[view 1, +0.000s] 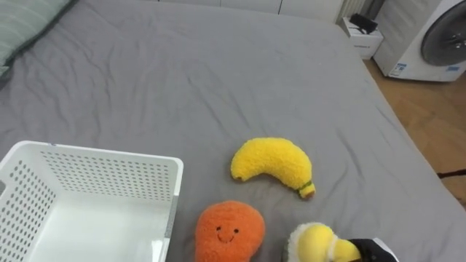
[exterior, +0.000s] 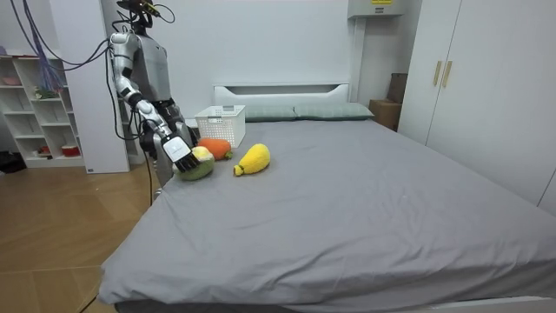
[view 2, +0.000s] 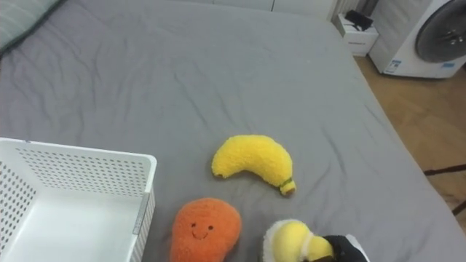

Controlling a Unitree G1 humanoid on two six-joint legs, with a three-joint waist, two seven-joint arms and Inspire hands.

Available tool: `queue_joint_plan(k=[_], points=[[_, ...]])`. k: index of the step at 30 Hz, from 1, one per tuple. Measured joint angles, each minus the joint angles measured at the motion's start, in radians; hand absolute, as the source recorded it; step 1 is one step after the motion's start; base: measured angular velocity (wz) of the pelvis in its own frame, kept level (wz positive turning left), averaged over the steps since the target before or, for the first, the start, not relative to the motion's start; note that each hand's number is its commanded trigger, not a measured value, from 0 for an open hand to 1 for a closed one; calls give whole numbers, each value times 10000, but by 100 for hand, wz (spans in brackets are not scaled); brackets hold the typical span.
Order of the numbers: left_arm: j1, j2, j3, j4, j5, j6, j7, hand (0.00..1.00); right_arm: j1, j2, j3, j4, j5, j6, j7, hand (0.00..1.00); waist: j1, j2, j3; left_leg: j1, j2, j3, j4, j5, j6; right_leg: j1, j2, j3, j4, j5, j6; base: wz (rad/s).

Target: Collect toys from the bed

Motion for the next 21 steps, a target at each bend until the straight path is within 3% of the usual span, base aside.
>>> queue_joint_plan(k=[6,10,15,21], points=[[-15,-103,85,0,-14,12,-21,0,7,-8,-14,-674,-175,31,49,100,-24,107,34,-6,-5,18,-1,1,1,-33,5,32,2,0,0,0],[-33,-156,77,24,23,48,-42,0,8,-14,-30,-1597,-475,39,49,100,-26,183,-18,-12,-4,21,-5,1,1,-41,-6,16,14,0,0,0],[-23,-170,73,26,55,60,-183,0,24,-52,-37,-3543,-874,108,31,100,-101,308,-60,-30,-5,2,-7,8,-4,-41,-22,-14,6,-1,1,2],[-43,-172,91,150,83,60,-183,0,22,-249,-368,-5869,-844,144,67,100,-156,280,-72,-2,-5,57,-20,11,-3,-3,-5,4,15,-1,1,1]])
